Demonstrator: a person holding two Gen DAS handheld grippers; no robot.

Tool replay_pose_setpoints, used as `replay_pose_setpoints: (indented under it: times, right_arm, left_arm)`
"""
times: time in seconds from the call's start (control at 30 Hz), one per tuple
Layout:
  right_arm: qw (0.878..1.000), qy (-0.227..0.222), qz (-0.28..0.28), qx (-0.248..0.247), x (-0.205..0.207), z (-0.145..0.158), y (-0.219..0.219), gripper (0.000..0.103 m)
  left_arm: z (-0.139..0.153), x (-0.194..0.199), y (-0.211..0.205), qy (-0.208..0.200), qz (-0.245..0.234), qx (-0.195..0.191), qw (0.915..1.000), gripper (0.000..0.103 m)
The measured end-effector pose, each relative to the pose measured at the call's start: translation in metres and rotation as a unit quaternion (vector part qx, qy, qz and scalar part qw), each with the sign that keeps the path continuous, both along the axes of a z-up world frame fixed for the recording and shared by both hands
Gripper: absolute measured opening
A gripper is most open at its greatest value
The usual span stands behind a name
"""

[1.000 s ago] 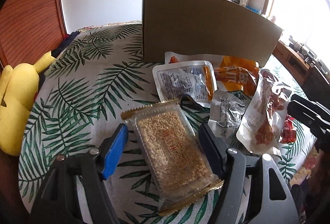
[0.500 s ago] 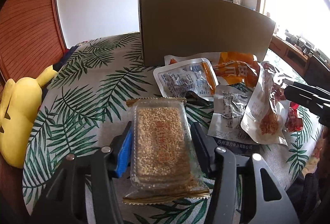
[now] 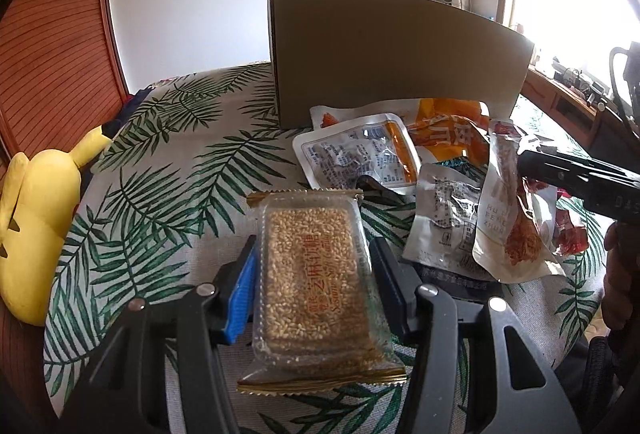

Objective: Organize snacks
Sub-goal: 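Grasp the chicken-feet bag with the right gripper and lift it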

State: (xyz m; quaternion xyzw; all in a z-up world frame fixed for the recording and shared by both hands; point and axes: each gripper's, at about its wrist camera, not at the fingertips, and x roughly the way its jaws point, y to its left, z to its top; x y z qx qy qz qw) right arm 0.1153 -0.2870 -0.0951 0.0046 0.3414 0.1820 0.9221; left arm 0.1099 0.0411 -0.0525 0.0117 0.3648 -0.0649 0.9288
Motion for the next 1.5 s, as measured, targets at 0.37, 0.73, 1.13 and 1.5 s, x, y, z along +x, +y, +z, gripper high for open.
replay_pose_setpoints:
  times: [0.37, 0.73, 1.13, 1.5]
  right_arm:
    - [0.999, -0.016, 0.012, -0.036, 0.005, 0.002, 0.013, 0.057]
    - [0.999, -0.033, 0.021, -0.02, 0.004, 0.014, 0.001, 0.004]
    - [1.0, -0.001, 0.013, -0.004, 0.014, 0.009, 0.013, 0.063]
    - [0.989, 0.001, 0.004, -0.149, 0.031, -0.007, 0.064, 0.084]
  left_arm:
    - [0.0, 0.0, 0.0, -0.001, -0.001, 0.001, 1.0, 0.054]
    - [0.0, 0.001, -0.002, -0.004, 0.001, 0.001, 1.0, 0.054]
    - [0.0, 0.001, -0.002, -0.005, 0.002, 0.001, 1.0, 0.054]
    - [0.001, 0.0, -0.002, -0.006, 0.001, 0.0, 1.0, 0.054]
